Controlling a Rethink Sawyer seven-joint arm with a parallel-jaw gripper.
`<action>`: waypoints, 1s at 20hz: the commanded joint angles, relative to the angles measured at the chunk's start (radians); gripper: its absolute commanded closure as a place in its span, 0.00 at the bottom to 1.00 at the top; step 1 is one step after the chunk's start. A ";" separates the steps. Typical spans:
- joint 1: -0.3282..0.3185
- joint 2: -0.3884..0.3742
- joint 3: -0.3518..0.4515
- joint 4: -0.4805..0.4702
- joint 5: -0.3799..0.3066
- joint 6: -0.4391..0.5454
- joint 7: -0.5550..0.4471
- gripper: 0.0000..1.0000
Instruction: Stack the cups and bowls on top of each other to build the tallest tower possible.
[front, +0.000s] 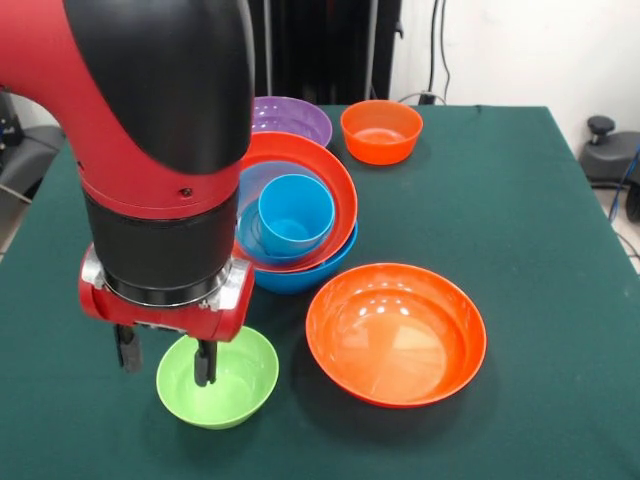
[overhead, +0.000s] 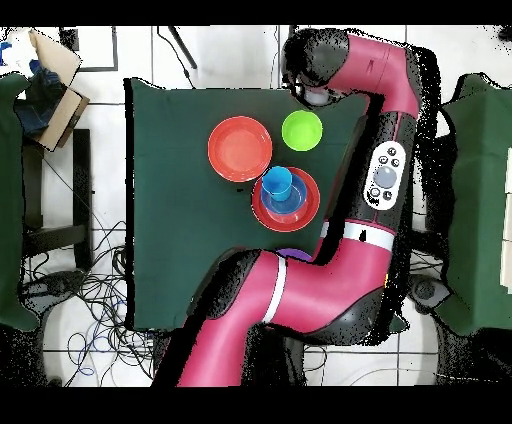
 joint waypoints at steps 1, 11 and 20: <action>0.003 0.003 0.071 0.080 0.003 -0.101 -0.027 0.00; -0.013 0.022 0.053 0.092 0.010 -0.121 -0.080 0.00; -0.042 0.039 0.060 0.188 0.027 -0.261 -0.156 0.00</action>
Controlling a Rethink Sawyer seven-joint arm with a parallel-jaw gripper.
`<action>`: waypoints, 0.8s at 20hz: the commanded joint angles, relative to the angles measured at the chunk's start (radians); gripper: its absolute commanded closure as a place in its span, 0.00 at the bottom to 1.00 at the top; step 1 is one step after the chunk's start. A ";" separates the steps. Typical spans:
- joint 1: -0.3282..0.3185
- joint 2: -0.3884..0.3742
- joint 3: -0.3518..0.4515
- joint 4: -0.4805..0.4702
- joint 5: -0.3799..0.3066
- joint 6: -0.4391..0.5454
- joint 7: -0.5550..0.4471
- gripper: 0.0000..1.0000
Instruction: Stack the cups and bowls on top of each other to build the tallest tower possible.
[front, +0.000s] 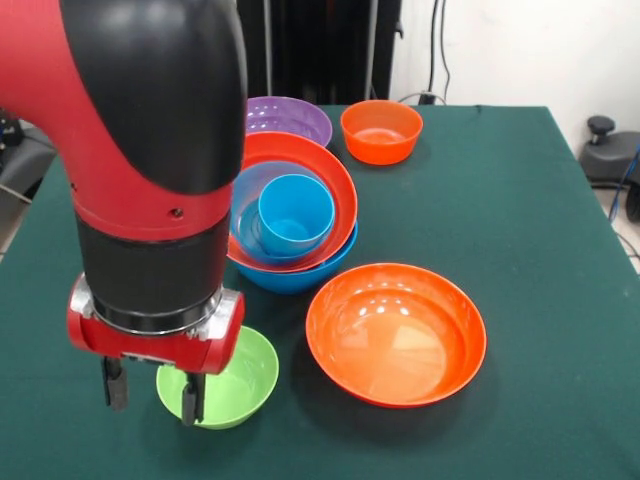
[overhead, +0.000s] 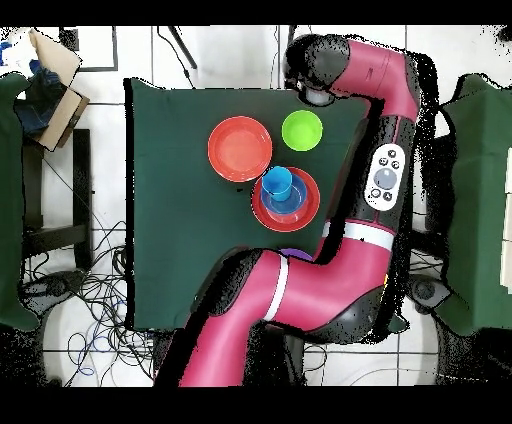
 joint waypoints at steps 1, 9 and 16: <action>-0.043 -0.015 0.065 0.262 0.014 -0.201 -0.171 0.00; -0.141 -0.228 0.121 0.797 0.001 -0.606 -0.238 0.00; -0.197 -0.302 0.179 0.935 -0.052 -0.692 -0.239 0.00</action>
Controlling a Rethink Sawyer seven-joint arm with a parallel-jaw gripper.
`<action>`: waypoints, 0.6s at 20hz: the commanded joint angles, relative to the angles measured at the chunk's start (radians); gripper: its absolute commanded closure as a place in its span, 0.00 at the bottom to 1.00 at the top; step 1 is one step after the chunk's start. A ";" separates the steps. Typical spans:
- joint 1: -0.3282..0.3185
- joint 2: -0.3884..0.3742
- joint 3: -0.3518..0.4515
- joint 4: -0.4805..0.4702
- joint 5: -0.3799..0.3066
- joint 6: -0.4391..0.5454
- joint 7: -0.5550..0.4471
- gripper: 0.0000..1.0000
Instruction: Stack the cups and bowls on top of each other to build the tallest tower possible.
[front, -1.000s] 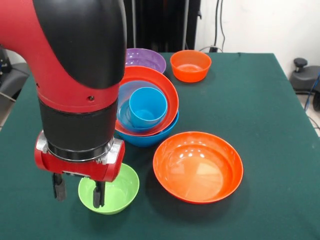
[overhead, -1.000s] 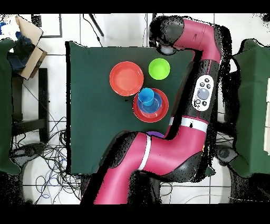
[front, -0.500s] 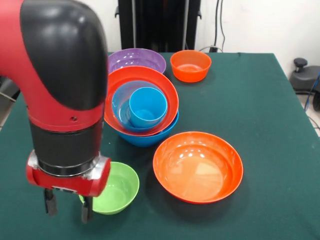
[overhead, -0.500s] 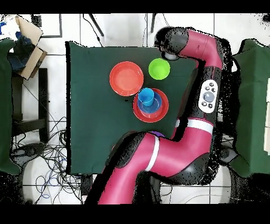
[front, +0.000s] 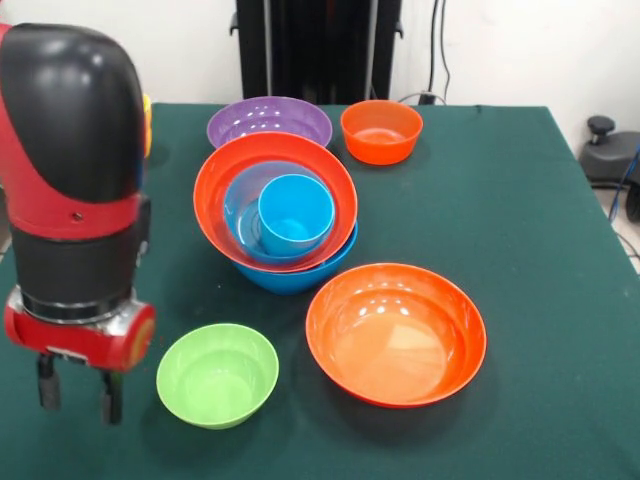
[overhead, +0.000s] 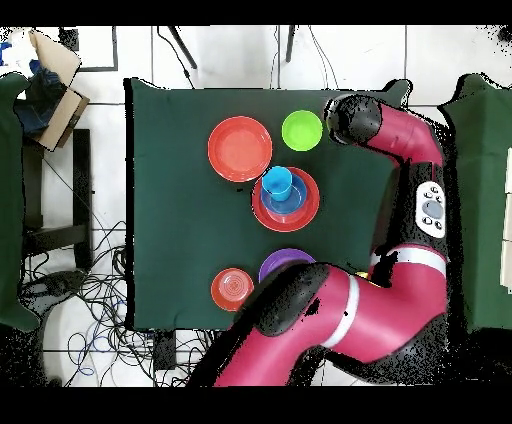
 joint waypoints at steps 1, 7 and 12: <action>-0.031 -0.127 0.145 0.326 -0.086 -0.092 -0.223 0.00; 0.017 -0.171 0.094 0.328 -0.131 -0.067 -0.158 0.00; 0.028 -0.229 0.078 0.365 -0.122 0.000 -0.125 0.00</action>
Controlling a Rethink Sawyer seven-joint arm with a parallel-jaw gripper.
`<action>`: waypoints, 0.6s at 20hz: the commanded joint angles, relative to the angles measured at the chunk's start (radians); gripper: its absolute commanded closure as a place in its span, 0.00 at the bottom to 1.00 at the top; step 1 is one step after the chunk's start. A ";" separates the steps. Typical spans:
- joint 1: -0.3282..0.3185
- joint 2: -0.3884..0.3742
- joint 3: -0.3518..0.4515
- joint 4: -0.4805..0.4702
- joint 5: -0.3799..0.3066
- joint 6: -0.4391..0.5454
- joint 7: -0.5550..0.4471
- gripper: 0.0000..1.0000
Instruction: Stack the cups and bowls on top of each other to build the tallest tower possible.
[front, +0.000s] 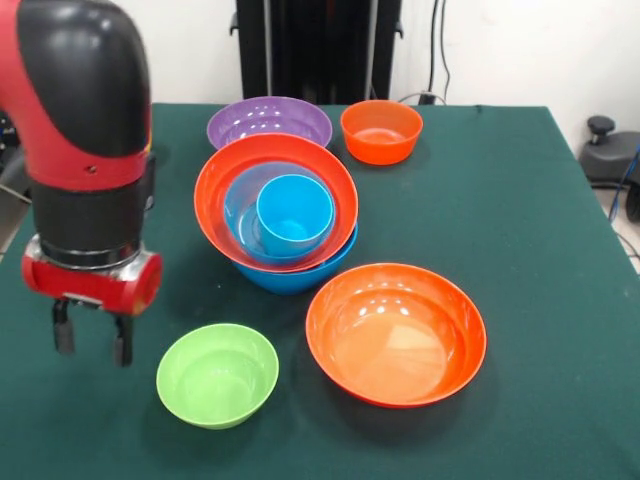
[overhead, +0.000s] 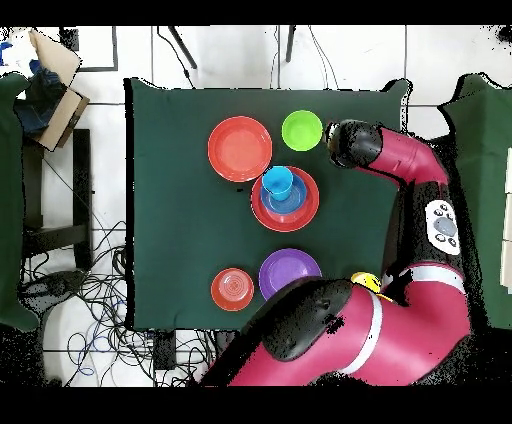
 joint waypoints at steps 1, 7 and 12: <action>0.048 -0.120 0.079 0.148 -0.068 0.070 -0.123 0.00; 0.047 -0.124 0.079 0.151 -0.050 0.078 -0.091 0.00; 0.052 -0.121 0.079 0.147 -0.048 0.078 -0.081 0.00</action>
